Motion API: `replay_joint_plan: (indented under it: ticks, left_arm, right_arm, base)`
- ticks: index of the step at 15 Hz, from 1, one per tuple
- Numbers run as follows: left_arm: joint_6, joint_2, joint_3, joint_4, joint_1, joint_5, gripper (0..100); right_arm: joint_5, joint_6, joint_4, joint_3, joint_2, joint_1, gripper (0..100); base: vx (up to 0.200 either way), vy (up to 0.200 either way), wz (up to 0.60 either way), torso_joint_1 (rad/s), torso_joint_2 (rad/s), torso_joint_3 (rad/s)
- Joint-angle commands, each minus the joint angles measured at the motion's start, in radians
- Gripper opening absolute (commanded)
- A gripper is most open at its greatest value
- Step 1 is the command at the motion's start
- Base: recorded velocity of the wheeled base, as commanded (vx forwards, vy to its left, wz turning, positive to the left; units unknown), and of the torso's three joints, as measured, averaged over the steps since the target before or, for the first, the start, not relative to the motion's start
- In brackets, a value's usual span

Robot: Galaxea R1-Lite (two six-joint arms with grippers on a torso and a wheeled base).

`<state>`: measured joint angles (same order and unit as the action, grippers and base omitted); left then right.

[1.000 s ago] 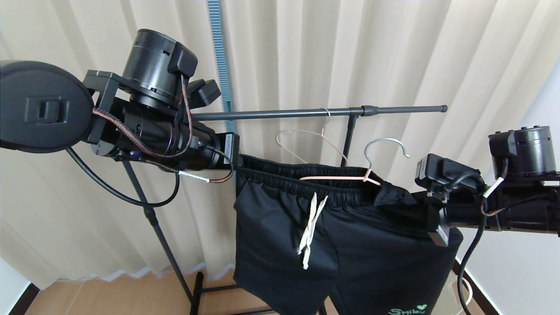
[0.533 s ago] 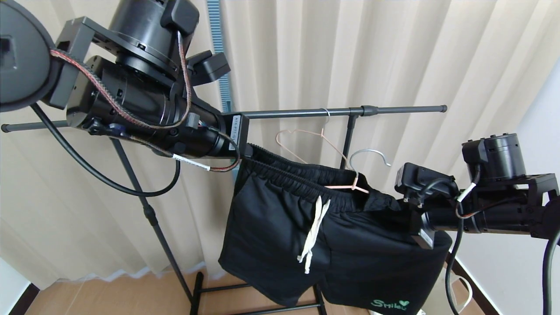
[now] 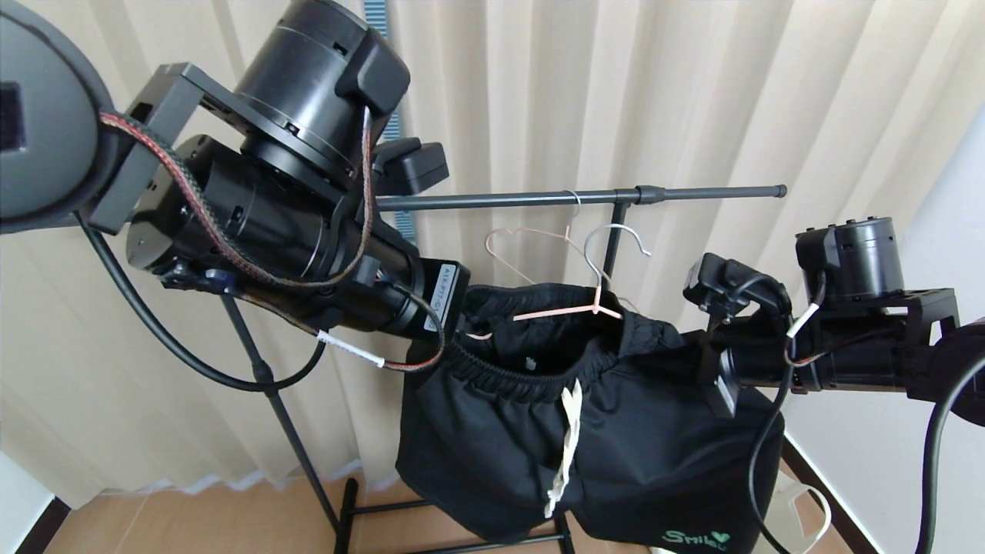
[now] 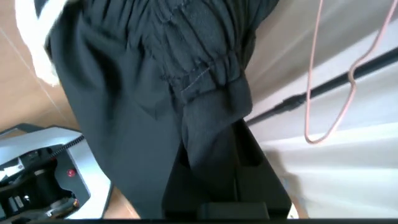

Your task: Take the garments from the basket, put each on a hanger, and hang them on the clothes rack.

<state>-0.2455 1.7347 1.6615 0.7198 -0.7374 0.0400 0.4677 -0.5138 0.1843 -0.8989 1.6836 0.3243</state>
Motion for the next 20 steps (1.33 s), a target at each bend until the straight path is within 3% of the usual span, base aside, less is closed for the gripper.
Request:
replay_joint_plan:
  ticks: [1,5,10,15,20]
  left_arm:
    - [-0.001,0.003,-0.040,0.001,-0.031,0.000,0]
    - [-0.003,0.022,-0.089,-0.005,-0.077,0.032,0]
    - [-0.072,0.055,-0.085,-0.037,-0.135,0.021,0]
    - [-0.097,0.101,-0.081,-0.077,-0.155,0.023,0]
    - [-0.133,0.135,-0.077,-0.114,-0.149,0.060,0]
  right_arm:
    - [0.017,0.003,0.021,0.014,-0.009,0.001,0]
    - [0.065,0.005,0.066,0.037,-0.009,0.001,0]
    - [0.066,0.120,0.184,0.077,0.004,0.042,0]
    - [0.095,0.182,0.258,0.101,0.013,0.073,0]
    - [0.134,0.195,0.353,0.144,0.013,0.073,0]
  base:
    - [0.000,0.000,0.00,0.000,0.00,0.000]
    - [0.000,0.000,0.00,0.000,0.00,0.000]
    - [0.000,0.000,0.00,0.000,0.00,0.000]
    - [0.000,0.000,0.00,0.000,0.00,0.000]
    - [0.000,0.000,0.00,0.000,0.00,0.000]
